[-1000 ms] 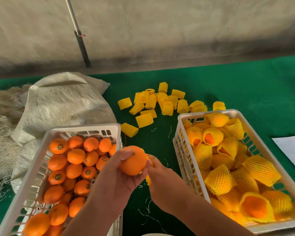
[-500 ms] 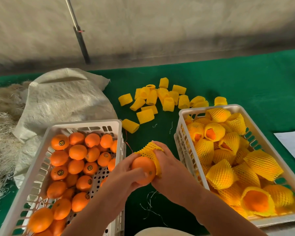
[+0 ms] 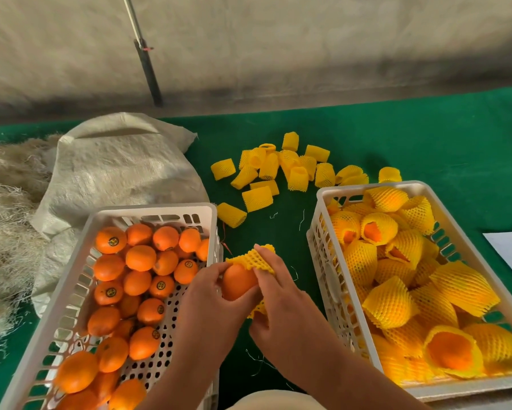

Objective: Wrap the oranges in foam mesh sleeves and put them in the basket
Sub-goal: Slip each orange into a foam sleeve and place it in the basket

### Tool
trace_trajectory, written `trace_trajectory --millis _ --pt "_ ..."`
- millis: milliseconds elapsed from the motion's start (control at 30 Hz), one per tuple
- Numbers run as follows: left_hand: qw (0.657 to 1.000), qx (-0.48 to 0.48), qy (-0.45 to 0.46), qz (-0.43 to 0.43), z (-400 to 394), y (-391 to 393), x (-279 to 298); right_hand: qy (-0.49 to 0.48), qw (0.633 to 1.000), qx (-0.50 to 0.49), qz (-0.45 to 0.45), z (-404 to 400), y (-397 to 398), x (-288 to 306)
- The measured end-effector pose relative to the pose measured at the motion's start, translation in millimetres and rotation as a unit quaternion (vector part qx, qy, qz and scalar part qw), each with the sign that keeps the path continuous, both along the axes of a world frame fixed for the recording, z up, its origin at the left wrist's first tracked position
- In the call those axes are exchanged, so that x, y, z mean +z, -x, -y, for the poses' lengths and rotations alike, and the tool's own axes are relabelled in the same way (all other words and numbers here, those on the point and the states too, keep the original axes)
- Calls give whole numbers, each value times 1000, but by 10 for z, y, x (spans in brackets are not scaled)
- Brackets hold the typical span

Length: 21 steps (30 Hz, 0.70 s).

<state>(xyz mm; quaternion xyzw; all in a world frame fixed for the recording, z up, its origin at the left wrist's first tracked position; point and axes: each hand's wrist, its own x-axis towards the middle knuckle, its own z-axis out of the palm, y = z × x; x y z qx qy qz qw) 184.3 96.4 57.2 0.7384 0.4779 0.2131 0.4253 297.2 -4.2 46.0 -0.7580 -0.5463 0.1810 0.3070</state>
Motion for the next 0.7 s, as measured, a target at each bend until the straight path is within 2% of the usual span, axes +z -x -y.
trace_trajectory --millis 133,200,333,467,700 --pt "988 -74 128 48 -23 71 7 -4 1000 -12 2 0 -3 3" --pt "983 -94 145 60 -43 110 -4 -9 1000 -19 6 -7 -15 16" --pt "994 -75 56 59 -70 166 -15 -2 1000 -10 11 23 2 64" --pt "997 46 -57 37 -2 112 -13 7 1000 19 8 42 176 106" --pt "989 88 -108 55 9 104 -84 -54 997 48 6 71 229 242"
